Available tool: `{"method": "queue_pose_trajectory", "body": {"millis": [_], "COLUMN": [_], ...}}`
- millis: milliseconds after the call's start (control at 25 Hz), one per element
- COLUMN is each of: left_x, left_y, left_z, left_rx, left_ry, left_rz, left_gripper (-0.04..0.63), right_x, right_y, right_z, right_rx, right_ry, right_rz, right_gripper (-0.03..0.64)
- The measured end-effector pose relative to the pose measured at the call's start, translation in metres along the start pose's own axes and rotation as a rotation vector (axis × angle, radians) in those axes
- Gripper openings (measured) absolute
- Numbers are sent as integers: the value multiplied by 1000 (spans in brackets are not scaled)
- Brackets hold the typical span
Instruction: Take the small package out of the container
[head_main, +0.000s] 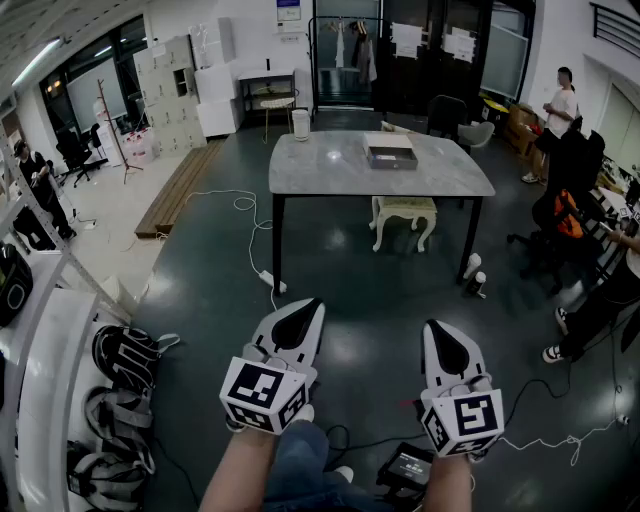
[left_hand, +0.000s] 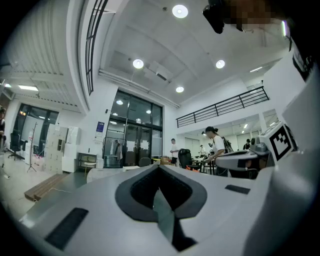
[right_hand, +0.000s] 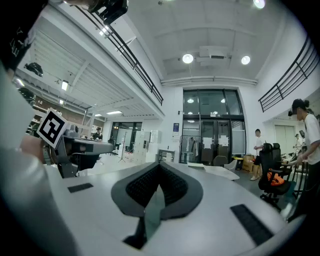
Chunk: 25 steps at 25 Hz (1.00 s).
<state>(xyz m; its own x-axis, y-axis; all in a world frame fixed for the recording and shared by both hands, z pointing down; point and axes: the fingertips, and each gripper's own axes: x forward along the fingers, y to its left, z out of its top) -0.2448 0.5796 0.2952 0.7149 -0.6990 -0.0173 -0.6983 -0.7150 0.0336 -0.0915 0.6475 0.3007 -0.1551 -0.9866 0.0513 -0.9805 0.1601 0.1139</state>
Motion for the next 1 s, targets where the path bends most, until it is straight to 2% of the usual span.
{"method": "queue_pose_trajectory", "body": {"millis": [400,560,720,1000], "left_x": [44,83,124,193], "left_y": [44,74,110,182], "left_z": [-14,-21,-20,-16], "left_rx": [-28,-57,-73,-93], "left_ry": [-5,5,7,12], "left_rz": [-28,-45,-60,-82], "left_gripper": [8,8,8,8], "right_x": [53,98,148,241], "right_y": [-9,-19,-33,-45], "right_z": [-13,-17,-6,6], "right_rx": [37,40,90,91], "right_ry": [14,31,-15,-30], "right_rz": [-51,-57,-68,-80], "right_gripper": [25,25,25,25]}}
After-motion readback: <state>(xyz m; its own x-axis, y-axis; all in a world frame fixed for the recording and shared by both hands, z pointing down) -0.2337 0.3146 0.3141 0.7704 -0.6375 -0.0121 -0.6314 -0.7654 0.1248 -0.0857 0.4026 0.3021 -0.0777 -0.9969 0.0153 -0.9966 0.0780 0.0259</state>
